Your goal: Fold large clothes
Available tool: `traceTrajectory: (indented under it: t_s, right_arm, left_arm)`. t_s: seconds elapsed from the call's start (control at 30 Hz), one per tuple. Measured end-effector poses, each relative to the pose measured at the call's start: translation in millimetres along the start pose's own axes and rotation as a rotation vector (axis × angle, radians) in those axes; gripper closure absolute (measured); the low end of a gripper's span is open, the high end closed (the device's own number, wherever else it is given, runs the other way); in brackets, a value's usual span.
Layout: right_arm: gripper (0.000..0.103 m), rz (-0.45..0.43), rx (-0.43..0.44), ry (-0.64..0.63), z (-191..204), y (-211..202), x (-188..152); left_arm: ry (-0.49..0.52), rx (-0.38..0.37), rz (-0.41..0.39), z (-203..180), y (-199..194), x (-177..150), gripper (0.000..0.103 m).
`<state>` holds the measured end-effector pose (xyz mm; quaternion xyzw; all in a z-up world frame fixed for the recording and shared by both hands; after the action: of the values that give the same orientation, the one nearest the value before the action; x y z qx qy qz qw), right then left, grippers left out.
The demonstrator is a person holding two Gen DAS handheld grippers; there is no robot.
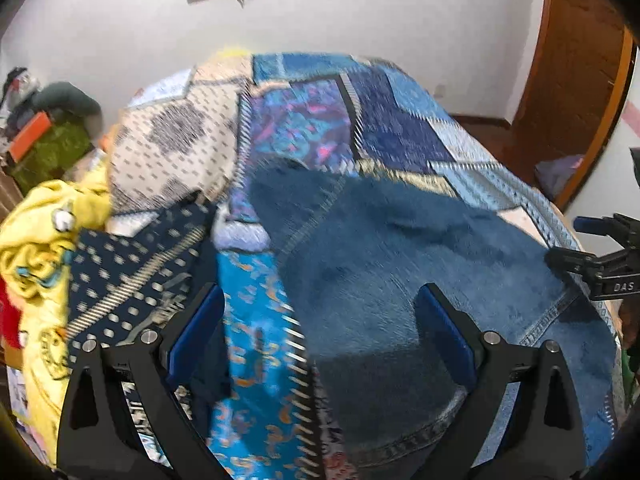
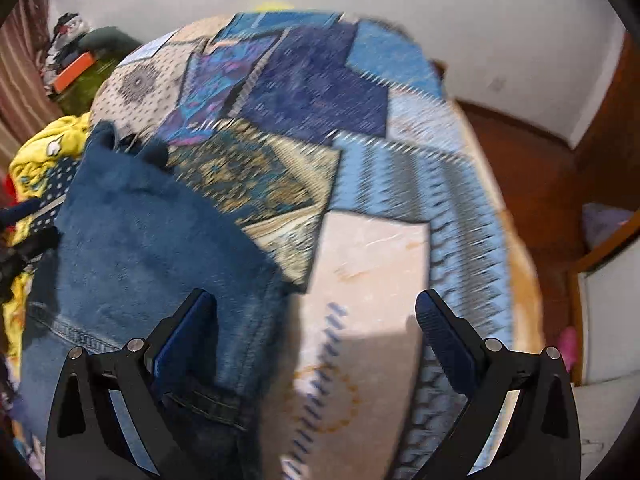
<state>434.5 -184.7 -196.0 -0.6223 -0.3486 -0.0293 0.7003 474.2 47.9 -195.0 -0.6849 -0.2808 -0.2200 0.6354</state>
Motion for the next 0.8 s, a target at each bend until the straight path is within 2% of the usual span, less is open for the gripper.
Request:
traceTrajectory:
  t_s: [0.1, 0.2, 0.3, 0.4, 0.53, 0.63, 0.73, 0.8]
  right_arm:
    - [0.002, -0.036, 0.019, -0.015, -1.9, -15.3, -0.8]
    - [0.002, -0.065, 0.102, -0.032, 5.1, -34.8, -9.8]
    - [0.002, -0.054, 0.217, -0.036, 15.1, -42.4, -22.8]
    - [0.002, -0.013, 0.32, -0.012, 20.9, -34.7, -39.4]
    - [0.002, 0.105, 0.415, 0.066, 18.6, -5.6, -60.0]
    - [0.002, 0.174, 0.494, 0.131, 11.2, 14.7, -66.7]
    - [0.002, 0.198, 0.573, 0.15, 9.1, 23.9, -62.3]
    - [0.002, 0.208, 0.613, 0.15, 11.0, 32.1, -58.0]
  left_arm:
    - [0.0, -0.039, -0.035, 5.1, -21.8, -2.8, 0.005]
    - [0.001, -0.093, -0.027, 6.0, -36.9, -12.6, 0.005]
    - [-0.004, -0.153, 0.024, 2.8, -43.3, -30.5, 0.005]
    - [-0.025, -0.2, 0.094, -0.1, -41.8, -53.3, 0.005]
    - [-0.081, -0.276, 0.213, -1.6, -26.6, -76.8, 0.005]
    - [-0.164, -0.345, 0.274, 1.8, -13.5, -81.4, 0.005]
    - [-0.236, -0.407, 0.317, 3.2, 0.6, -79.1, 0.005]
    - [-0.255, -0.421, 0.324, 2.0, 8.9, -76.4, 0.005]
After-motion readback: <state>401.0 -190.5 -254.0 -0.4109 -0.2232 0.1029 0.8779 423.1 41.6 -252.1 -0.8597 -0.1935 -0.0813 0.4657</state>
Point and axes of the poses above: each gripper's, at about its wrist camera, not at the fingertips, and y roughly the way its jaws point, z to its left, x to its top, the point moved 2 cm from there along y, roughly the way its jaws point, and after that the axes turned 8 degrees about -y, right-handed, at the moved point
